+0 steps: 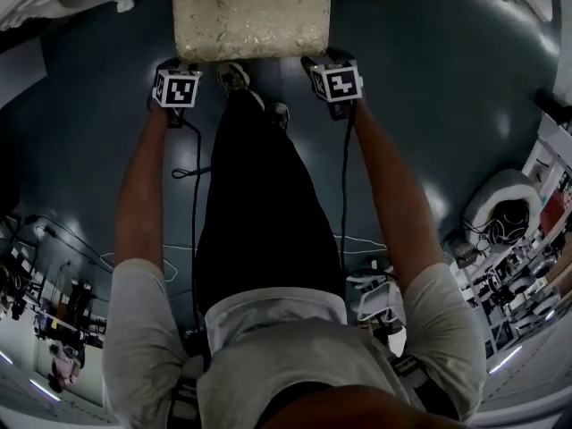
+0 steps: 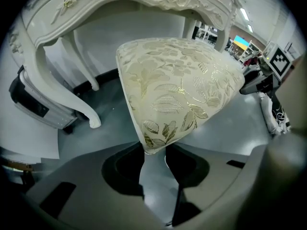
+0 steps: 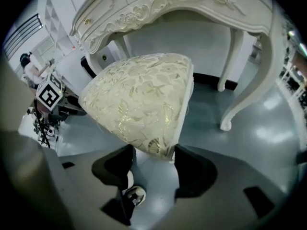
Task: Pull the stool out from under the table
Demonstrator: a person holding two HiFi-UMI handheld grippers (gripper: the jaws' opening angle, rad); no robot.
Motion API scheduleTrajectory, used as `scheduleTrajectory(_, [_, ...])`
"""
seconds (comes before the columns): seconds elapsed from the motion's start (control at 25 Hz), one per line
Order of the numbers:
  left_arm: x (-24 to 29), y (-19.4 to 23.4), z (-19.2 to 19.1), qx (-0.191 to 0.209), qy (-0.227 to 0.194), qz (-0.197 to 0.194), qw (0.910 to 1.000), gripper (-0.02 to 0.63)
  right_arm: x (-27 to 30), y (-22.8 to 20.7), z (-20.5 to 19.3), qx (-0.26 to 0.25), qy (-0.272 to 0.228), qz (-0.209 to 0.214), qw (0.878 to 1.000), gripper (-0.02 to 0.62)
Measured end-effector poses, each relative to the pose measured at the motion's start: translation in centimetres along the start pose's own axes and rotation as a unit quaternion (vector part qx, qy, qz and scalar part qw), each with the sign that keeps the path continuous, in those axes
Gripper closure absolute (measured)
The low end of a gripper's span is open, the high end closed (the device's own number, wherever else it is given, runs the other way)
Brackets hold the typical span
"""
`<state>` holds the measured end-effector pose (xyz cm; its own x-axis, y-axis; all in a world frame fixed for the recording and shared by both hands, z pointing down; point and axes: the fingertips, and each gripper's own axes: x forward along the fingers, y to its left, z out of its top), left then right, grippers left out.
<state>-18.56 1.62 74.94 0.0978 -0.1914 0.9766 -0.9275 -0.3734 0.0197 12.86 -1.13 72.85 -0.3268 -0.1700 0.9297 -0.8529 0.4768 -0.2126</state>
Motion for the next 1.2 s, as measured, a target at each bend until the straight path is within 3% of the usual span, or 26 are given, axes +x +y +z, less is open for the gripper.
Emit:
scheduleTrajectory(0.2, [-0.3, -0.6, 0.7, 0.029, -0.01, -0.007, 0.9995, 0.465, -0.7, -0.7, 0.3, -0.033, -0.006, 0.006, 0.999, 0.313])
scheduleTrajectory(0.4, [-1.0, 0.0, 0.1, 0.006, -0.022, 0.005, 0.9997, 0.466, -0.6, 0.3, 0.2, -0.018, -0.023, -0.006, 1.0, 0.313])
scheduleTrajectory(0.56, [-1.4, 0.3, 0.3, 0.01, -0.03, 0.016, 0.9994, 0.468, -0.9, 0.5, 0.6, -0.014, -0.031, -0.012, 0.999, 0.313])
scheduleTrajectory(0.8, [-1.0, -0.2, -2.2, 0.049, -0.006, 0.015, 0.9987, 0.491, -0.4, 1.1, -0.3, -0.022, -0.015, -0.019, 0.999, 0.313])
scheduleTrajectory(0.96, [-1.2, 0.2, -4.4, 0.024, -0.009, 0.016, 0.9995, 0.492, 0.1, 3.1, -1.8, -0.024, -0.004, -0.014, 1.0, 0.313])
scheduleTrajectory(1.2, [-1.9, -1.2, -3.9, 0.034, -0.004, 0.019, 0.9992, 0.492, -1.3, 2.4, -2.7, -0.01, -0.025, -0.025, 0.999, 0.313])
